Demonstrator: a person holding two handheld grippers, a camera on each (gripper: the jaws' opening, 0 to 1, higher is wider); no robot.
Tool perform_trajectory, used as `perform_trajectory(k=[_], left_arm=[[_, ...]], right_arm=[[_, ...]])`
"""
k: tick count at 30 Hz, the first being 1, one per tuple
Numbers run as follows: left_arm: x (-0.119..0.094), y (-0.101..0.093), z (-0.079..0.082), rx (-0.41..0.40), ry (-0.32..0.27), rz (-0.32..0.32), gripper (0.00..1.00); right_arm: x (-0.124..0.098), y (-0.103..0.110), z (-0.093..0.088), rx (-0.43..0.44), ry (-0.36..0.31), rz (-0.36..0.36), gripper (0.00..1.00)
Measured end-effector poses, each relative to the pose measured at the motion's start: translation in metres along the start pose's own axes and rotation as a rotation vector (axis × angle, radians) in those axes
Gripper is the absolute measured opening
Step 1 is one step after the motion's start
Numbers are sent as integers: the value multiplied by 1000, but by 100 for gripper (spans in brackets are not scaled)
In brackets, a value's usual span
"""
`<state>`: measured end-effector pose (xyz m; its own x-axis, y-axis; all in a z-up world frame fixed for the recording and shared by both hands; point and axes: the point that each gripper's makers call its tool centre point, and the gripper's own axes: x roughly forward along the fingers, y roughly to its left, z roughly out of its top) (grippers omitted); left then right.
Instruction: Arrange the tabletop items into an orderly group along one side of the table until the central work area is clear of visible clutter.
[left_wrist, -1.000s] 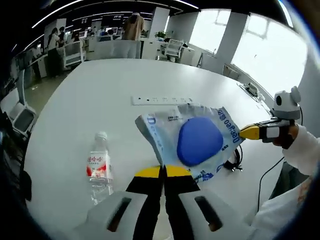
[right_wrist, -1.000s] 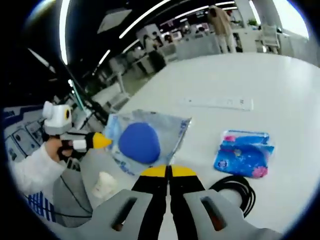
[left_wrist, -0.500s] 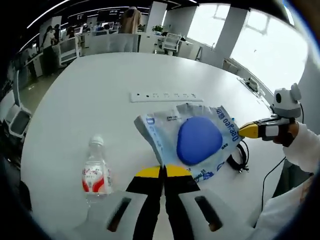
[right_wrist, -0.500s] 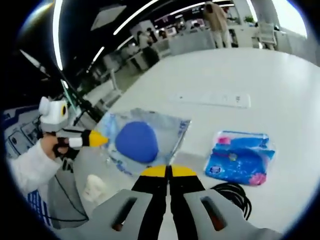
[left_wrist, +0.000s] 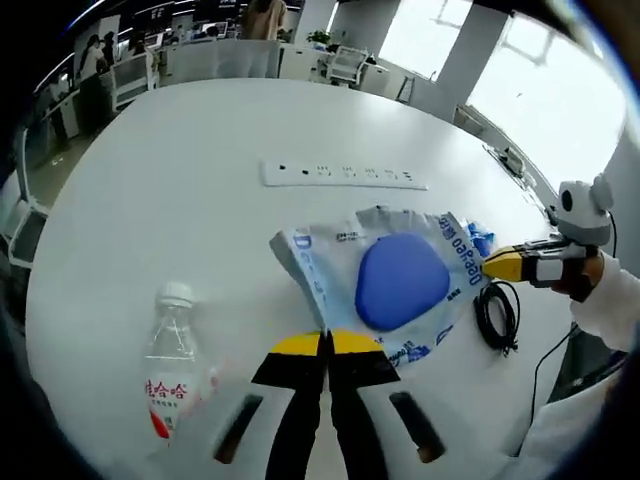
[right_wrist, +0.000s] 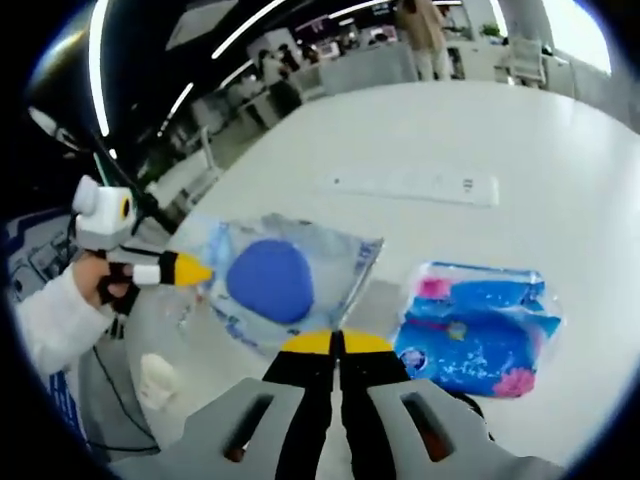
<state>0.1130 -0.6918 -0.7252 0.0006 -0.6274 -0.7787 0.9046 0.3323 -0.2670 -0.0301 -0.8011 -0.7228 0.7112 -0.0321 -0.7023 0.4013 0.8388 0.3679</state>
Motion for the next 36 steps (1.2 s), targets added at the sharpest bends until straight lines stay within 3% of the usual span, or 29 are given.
perform_trajectory(k=[18,36], left_arm=[[32,7,-15,-39,57,11,0],[39,14,-16,-148,-8,57,0]], right_arm=[[17,-13,-16,-60,61,-28,0],[13,-11,-17,-141,61,-38,1]])
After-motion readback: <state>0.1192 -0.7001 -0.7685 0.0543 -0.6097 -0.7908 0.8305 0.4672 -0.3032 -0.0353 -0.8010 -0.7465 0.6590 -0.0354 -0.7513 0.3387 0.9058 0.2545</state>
